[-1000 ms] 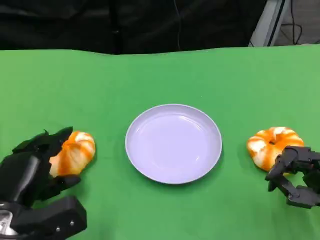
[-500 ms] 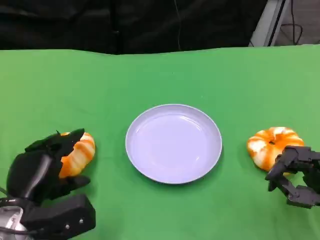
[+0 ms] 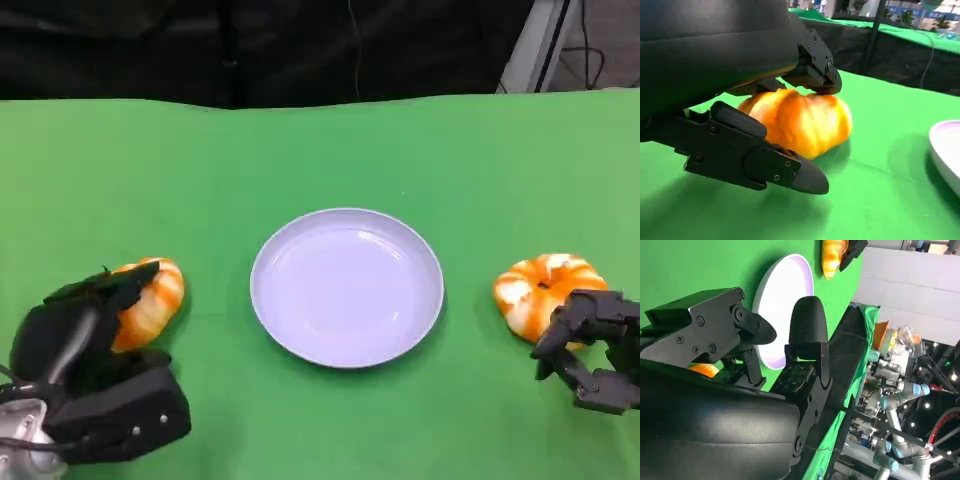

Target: Grasp the bread from the table and place it into the plate.

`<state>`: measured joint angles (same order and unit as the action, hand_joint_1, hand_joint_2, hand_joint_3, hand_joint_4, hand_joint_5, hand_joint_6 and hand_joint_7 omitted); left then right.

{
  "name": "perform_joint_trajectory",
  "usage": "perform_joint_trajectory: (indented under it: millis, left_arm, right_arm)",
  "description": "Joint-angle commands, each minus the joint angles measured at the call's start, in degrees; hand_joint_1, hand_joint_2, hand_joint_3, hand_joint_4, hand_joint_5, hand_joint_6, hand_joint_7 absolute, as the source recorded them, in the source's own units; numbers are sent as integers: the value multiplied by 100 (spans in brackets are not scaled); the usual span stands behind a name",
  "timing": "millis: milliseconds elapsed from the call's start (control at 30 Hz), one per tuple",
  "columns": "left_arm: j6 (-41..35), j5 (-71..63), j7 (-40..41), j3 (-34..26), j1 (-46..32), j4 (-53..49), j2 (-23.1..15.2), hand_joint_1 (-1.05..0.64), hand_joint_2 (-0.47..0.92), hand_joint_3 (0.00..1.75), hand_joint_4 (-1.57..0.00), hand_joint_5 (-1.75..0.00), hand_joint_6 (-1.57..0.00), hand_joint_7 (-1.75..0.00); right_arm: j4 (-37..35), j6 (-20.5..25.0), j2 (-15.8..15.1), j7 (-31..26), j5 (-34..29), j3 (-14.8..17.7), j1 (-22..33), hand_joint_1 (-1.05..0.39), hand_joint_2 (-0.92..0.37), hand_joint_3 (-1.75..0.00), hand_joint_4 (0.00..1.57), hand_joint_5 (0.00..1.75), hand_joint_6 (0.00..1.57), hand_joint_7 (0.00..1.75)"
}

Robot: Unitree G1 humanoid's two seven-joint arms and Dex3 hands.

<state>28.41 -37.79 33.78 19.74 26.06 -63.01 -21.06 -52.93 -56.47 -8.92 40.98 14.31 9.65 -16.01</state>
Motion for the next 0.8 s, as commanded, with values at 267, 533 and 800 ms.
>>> perform_joint_trajectory:
  millis: [267, 533, 800]
  left_arm:
    - [44, 54, -2, 90, 130, -350, -104, -59, 91, 1, -41, 0, -42, 0]
    - [143, 108, -116, 87, 172, -415, -119, -20, 89, 1, -40, 0, -42, 0]
    - [137, 144, -234, 85, 178, -377, -126, -12, 91, 1, -41, 0, -43, 0]
  right_arm:
    - [67, -24, -38, -54, 33, 4, 70, 13, -71, -84, 87, 145, 91, 105]
    - [65, -7, -31, -29, 68, 4, 65, 13, -71, -84, 86, 144, 91, 104]
    - [57, -27, -32, -9, 76, 3, 62, 14, -70, -85, 87, 145, 92, 103]
